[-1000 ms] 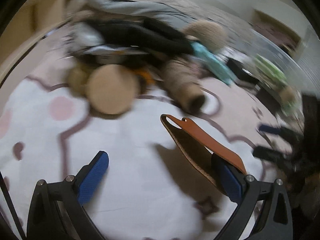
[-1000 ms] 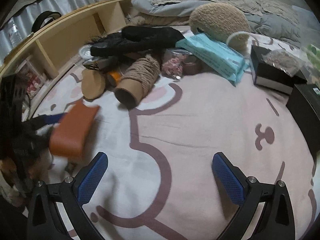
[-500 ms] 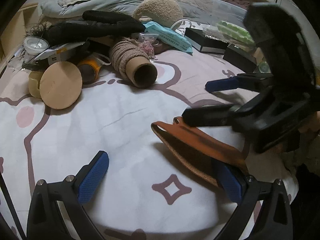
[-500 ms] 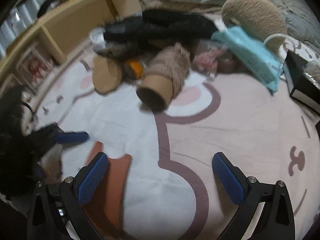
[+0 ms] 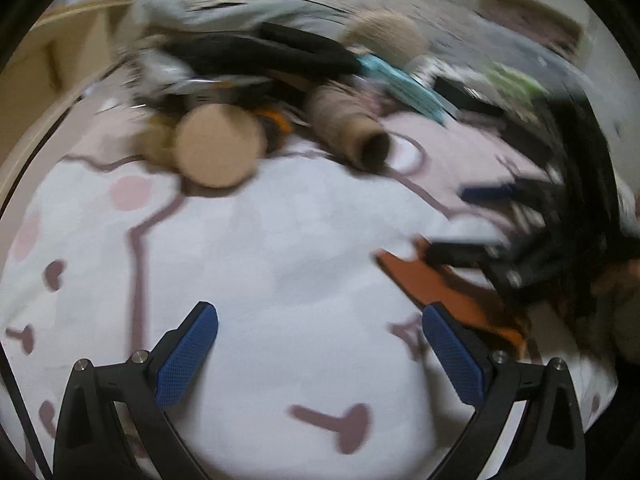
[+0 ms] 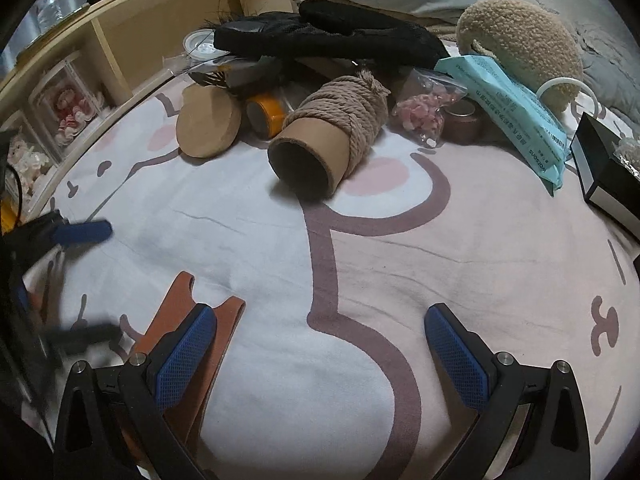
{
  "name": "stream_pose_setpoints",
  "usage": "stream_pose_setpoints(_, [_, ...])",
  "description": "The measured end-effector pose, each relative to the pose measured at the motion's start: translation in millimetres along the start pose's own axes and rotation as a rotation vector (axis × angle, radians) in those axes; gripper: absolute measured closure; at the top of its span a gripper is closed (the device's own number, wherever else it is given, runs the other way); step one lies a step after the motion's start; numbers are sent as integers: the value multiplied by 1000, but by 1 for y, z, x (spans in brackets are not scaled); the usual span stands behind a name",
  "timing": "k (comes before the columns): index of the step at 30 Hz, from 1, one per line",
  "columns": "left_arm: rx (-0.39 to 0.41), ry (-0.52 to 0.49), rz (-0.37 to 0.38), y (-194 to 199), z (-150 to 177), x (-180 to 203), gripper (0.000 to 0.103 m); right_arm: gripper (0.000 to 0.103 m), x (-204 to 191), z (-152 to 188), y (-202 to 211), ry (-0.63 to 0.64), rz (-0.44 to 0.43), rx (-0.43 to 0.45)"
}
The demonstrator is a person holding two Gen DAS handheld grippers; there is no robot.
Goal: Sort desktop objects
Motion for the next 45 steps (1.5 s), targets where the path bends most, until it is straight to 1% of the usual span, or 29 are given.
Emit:
stream_pose_setpoints(2, [19, 66, -35, -2, -13, -16, 0, 0, -1, 0, 1, 4, 6, 6])
stream_pose_setpoints(4, [36, 113, -93, -9, -33, -30, 0, 0, -1, 1, 1, 8, 11, 15])
stream_pose_setpoints(9, [109, 128, -173, -30, -76, -43, 0, 0, -1, 2, 1, 9, 13, 28])
stream_pose_setpoints(11, [134, 145, -186, -39, -88, -45, 0, 0, -5, 2, -1, 19, 28, 35])
stream_pose_setpoints(13, [147, 159, -182, -48, -97, -44, 0, 0, -6, 3, -2, 28, 38, 40])
stream_pose_setpoints(15, [150, 166, -186, -54, -100, -44, 2, 0, -6, 3, -2, 29, 39, 44])
stream_pose_setpoints(16, [141, 174, -208, -59, -101, -43, 7, 0, -5, 3, -1, 28, 38, 46])
stream_pose_setpoints(17, [133, 181, -212, -62, -99, -45, 17, 0, -5, 3, -1, 27, 37, 47])
stream_pose_setpoints(18, [123, 189, -212, -64, -99, -44, 21, 0, -5, 3, -1, 28, 37, 48])
stream_pose_setpoints(21, [87, 220, -227, -71, -93, -51, 27, 0, -3, 3, -1, 27, 36, 51])
stream_pose_setpoints(22, [72, 231, -234, -73, -90, -54, 32, 0, -3, 3, -1, 27, 36, 51])
stream_pose_setpoints(23, [64, 236, -231, -74, -87, -55, 33, 0, -3, 3, -1, 27, 36, 52])
stream_pose_setpoints(25, [73, 242, -223, -72, -84, -55, 34, 0, -2, 3, -1, 26, 35, 53])
stream_pose_setpoints(30, [66, 195, -206, -58, -78, -44, 34, 0, 1, 2, -2, 23, 31, 55])
stream_pose_setpoints(32, [52, 214, -182, -50, -76, -43, 34, 0, 1, 2, -1, 22, 31, 55])
stream_pose_setpoints(34, [37, 247, -139, -39, -73, -42, 34, 0, 2, 2, -1, 22, 30, 55])
stream_pose_setpoints(36, [31, 253, -101, -24, -73, -36, 34, 0, 3, 1, -1, 21, 29, 55])
stream_pose_setpoints(38, [2, 205, -71, -12, -74, -27, 33, 0, 3, 2, -1, 22, 29, 55])
stream_pose_setpoints(40, [-5, 147, -82, -2, -70, -17, 32, 0, 3, 2, -1, 21, 29, 55])
stream_pose_setpoints(41, [0, 130, -97, 0, -69, -14, 20, 0, 4, 2, 0, 21, 29, 55])
stream_pose_setpoints(43, [26, 91, -164, 1, -66, -10, 5, 0, 4, 2, 0, 22, 29, 55])
stream_pose_setpoints(45, [24, 68, -190, -2, -62, -11, 5, 0, 4, 2, 0, 21, 29, 55])
Point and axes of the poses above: each gripper's, at about its wrist camera, not at the fingertips, and y roughly against the way its jaws point, x to its right, z to its underside, the point moved 1 cm from there along -y, roughly the way its jaws point, and after that the axes turned 8 degrees about x, right-handed, at the moved point
